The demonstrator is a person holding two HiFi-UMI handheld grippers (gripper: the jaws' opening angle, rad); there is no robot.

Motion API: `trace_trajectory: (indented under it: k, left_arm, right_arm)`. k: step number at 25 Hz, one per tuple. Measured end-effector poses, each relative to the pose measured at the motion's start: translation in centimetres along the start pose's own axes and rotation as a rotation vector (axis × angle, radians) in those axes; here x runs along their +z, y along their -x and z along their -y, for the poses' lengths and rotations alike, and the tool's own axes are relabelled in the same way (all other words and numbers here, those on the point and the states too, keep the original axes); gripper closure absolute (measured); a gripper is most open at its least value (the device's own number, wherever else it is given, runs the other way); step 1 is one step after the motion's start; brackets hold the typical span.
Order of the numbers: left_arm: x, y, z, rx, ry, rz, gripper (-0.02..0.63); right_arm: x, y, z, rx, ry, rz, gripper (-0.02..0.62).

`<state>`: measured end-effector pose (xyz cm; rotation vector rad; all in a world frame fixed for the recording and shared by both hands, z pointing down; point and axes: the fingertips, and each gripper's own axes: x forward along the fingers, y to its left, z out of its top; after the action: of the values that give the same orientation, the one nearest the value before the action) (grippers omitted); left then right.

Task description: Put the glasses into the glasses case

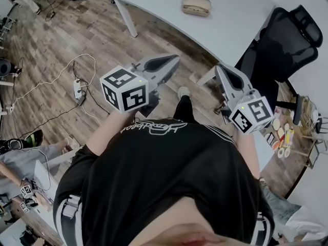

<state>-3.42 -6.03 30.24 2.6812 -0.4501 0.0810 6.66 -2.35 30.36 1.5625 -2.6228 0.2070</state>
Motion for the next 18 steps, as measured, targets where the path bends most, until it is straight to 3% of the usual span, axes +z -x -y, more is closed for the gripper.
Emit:
trace_trajectory:
  k: [18]
  left_arm:
    - [-0.8, 0.4, 1.8, -0.011, -0.019, -0.015, 0.600]
  right_arm:
    - [-1.0, 1.4, -1.2, -0.005, -0.013, -0.003, 0.588]
